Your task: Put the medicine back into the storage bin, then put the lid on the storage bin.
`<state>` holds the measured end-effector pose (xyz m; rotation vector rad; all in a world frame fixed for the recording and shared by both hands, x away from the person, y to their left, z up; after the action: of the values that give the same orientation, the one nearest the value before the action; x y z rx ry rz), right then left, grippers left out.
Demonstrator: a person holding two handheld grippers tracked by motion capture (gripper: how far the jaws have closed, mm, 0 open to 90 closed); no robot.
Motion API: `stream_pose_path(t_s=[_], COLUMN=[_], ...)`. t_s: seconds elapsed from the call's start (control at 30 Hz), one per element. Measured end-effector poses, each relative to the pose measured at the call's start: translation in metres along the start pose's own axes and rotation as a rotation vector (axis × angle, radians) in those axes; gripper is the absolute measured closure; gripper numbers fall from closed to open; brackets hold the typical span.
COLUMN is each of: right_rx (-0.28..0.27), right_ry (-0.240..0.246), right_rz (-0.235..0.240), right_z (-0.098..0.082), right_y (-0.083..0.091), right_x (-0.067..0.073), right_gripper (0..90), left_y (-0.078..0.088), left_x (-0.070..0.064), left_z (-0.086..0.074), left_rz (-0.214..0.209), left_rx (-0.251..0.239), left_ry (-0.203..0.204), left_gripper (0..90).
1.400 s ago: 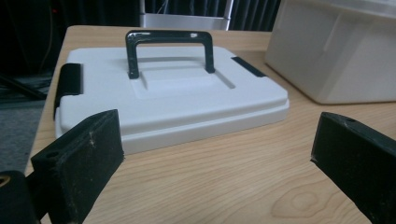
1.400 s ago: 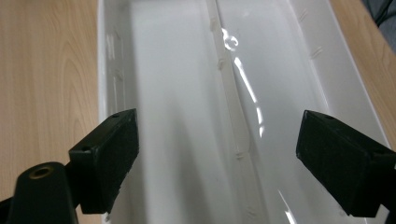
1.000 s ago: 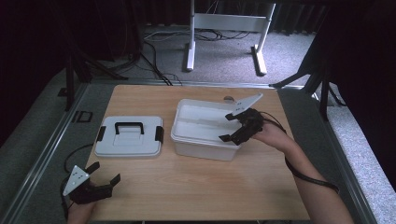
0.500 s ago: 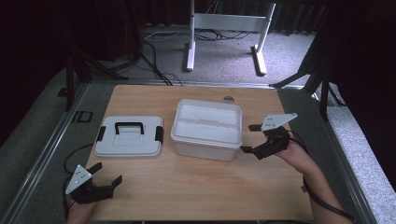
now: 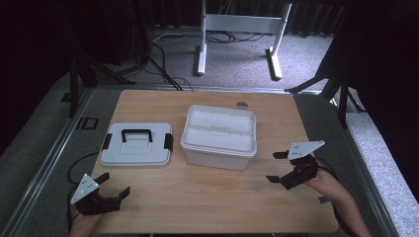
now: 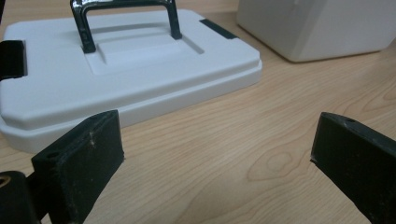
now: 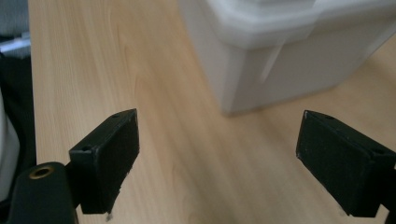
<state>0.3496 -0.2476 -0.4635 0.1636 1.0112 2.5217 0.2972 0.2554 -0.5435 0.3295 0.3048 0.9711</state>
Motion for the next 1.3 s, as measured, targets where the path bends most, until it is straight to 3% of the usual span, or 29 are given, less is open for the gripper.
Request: stream_pose_path(t_s=[0.13, 0.43, 0.77, 1.1, 1.3], right_rx=[0.046, 0.02, 0.018, 0.017, 0.024], right_ry=[-0.012, -0.109, -0.122, -0.115, -0.116], right_rz=[0.006, 0.018, 0.03, 0.045, 0.05], right_z=[-0.023, -0.054, -0.065, -0.066, -0.067], right_y=[-0.016, -0.046, -0.052, -0.052, -0.053], right_x=[0.006, 0.014, 0.016, 0.02, 0.021], right_gripper=[12.8, 12.8, 13.0, 13.0, 13.1], left_y=[-0.001, -0.007, -0.011, -0.024, -0.041], left_x=[-0.001, 0.005, 0.016, 0.04, 0.052], left_z=[-0.001, 0.009, 0.033, 0.061, 0.075], left_rz=[-0.006, -0.013, -0.009, 0.016, 0.03], left_rx=[0.014, 0.021, 0.049, 0.144, 0.249], left_ry=[-0.004, -0.017, -0.075, -0.145, -0.209], left_gripper=[2.2, 2.2, 2.2, 2.3, 2.4])
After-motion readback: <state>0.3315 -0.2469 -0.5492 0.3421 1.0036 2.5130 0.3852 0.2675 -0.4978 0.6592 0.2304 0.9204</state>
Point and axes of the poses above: each handheld gripper's, and its own axes: y roughly backward along the jaws, z roughly out of its top, x roughly to its left, the point moved 9 cm from there along -y, roughly forward along the jaws, and after that the axes turned 2 degrees about -z, right-handed, at the moved point
